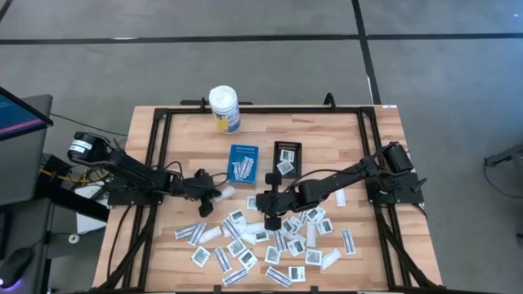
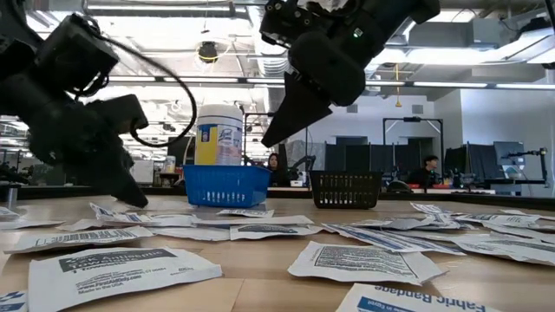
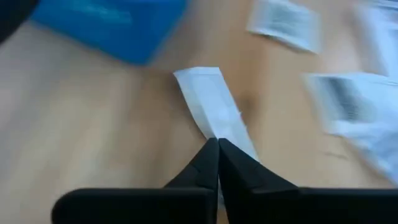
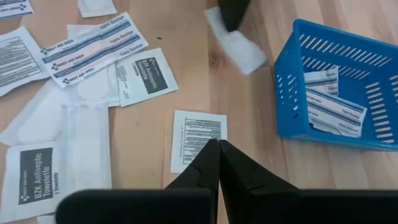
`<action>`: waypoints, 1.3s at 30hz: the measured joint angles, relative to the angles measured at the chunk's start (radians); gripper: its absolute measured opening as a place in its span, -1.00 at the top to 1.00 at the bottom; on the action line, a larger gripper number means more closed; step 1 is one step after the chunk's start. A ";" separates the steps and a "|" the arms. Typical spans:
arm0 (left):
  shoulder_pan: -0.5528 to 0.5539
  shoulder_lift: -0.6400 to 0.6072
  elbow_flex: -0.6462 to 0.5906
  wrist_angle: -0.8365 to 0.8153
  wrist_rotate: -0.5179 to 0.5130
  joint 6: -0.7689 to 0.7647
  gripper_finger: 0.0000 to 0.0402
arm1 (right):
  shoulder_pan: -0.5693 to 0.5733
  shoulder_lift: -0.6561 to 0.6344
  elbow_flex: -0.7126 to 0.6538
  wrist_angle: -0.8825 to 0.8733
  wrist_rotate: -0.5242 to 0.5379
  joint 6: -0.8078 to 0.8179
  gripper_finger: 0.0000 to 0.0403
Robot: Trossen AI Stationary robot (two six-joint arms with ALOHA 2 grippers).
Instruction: Pick & Place First Aid Supplies
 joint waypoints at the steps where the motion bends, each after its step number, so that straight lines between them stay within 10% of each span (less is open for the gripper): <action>1: -0.010 -0.012 0.010 0.013 0.013 0.023 0.97 | 0.002 0.000 0.000 -0.002 0.000 0.000 1.00; 7: -0.085 -0.041 0.123 0.039 -0.022 0.184 0.98 | 0.017 0.000 0.000 -0.006 0.000 0.027 1.00; 13: -0.015 -0.043 0.218 0.054 -0.289 0.333 0.97 | 0.029 0.000 0.000 -0.005 0.000 0.034 1.00; 25: 0.333 0.104 0.227 0.049 -0.047 0.226 0.79 | 0.030 0.000 0.000 -0.002 0.000 0.044 1.00; 39: 0.037 -0.095 0.288 0.019 -0.042 0.192 0.48 | 0.024 0.000 0.000 0.002 0.000 -0.018 1.00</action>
